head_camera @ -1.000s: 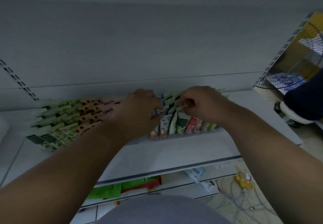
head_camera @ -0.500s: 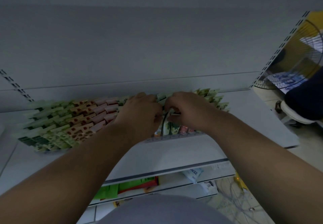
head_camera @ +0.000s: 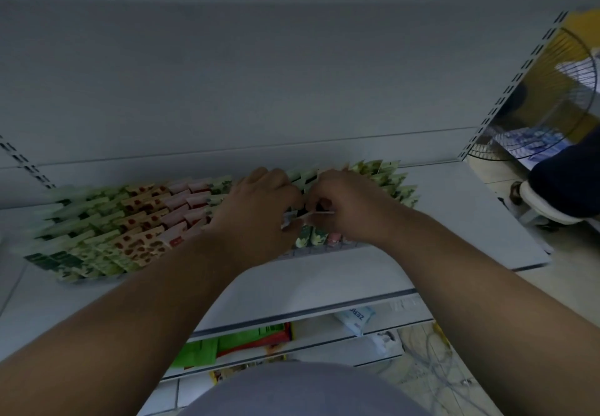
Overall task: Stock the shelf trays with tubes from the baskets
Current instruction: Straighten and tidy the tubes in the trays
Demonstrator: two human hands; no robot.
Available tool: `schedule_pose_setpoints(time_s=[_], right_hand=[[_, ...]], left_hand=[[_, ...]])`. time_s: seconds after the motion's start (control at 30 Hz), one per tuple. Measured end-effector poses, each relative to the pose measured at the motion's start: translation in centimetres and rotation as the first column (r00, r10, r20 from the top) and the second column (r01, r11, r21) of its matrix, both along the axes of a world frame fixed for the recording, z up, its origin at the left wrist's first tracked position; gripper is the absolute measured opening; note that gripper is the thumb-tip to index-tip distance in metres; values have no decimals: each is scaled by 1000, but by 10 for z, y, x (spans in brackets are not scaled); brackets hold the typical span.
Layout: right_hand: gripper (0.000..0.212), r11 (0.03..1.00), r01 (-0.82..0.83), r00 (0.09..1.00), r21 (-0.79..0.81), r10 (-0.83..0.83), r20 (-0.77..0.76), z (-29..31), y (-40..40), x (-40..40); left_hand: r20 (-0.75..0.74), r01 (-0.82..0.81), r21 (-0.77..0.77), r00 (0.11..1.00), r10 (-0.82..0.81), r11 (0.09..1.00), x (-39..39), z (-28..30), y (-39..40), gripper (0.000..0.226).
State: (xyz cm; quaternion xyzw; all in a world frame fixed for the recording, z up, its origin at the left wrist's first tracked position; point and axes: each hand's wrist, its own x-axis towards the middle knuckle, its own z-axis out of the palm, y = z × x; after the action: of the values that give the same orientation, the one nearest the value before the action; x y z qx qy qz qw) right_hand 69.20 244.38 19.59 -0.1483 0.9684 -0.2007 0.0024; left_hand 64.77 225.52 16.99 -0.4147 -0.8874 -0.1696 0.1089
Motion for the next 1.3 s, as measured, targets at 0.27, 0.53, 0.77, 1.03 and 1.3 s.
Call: schedule_pose_setpoints(time_s=[0.27,0.53,0.77,1.03,1.3], right_hand=[[10,994,36,999,101,-34,-22,-1,22,1],[6,997,6,1000,74,-5,-18,-2,22,-2],[10,1000,18,999,5,-18,-50,-2,35,4],[22,1000,8,999,29,-7,-42,4,56,7],[6,995,-46,999,85,45,15,-7,61,-3]], left_hand=[[-39,11,-14,999,-12,1000,-5,-3,5,11],[-45,28,12,999,-28,1000,-4,-5,2,8],[-13,-19,4,1000,19,1000,0,0,5,9],[-20,-72,48,997,73,996,9,1,24,20],[-6,-105,79,994,105,991,11,-1,44,7]])
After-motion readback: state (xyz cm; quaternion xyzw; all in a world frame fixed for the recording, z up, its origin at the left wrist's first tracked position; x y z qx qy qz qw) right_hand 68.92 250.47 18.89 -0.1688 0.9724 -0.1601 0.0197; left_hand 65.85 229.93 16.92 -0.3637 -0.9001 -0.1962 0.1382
